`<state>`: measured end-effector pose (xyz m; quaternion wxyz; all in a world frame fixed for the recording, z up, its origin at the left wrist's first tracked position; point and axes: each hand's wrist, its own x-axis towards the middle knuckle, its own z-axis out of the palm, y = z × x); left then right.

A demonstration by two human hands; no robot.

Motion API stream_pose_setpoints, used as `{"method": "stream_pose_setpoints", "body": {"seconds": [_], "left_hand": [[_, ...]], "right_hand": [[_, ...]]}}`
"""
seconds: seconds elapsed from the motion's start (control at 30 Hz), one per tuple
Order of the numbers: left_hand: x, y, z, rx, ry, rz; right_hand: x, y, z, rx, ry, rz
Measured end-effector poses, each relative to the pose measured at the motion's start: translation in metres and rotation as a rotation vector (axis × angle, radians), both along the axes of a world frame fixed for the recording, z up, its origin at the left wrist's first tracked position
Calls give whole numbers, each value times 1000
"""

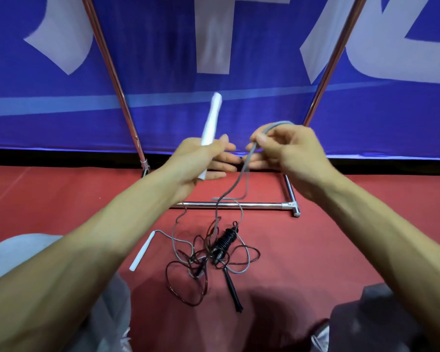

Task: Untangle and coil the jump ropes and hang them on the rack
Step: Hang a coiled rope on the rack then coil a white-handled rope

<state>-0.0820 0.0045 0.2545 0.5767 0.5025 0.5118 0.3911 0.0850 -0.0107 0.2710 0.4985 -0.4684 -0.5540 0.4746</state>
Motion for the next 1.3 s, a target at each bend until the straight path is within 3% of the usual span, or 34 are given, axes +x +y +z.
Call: {"method": "stream_pose_setpoints", "body": {"seconds": [0.2, 0.33, 0.5, 0.63, 0.8, 0.93, 1.1, 1.2, 1.3], "left_hand": [[13, -9, -12, 34, 125, -375], [19, -10, -21, 182, 277, -310], [21, -6, -20, 173, 133, -53], [23, -8, -7, 186, -46, 26], [17, -10, 10, 161, -262, 81], [8, -8, 22, 195, -433, 114], [-1, -6, 29, 203, -592, 157], [-2, -5, 27, 180, -606, 185], [-2, -3, 22, 115, -545, 217]], "right_hand": [[24, 6, 23, -161, 661, -227], [31, 9, 21, -178, 768, -249], [31, 15, 11, -265, 652, -263], [19, 10, -3, -380, 383, -148], [-5, 3, -17, -358, -80, 87], [-21, -1, -33, -360, -268, 271], [-26, -5, -58, -371, -485, 334], [-26, -5, -63, -405, -480, 303], [-24, -4, -50, -440, -258, 199]]}}
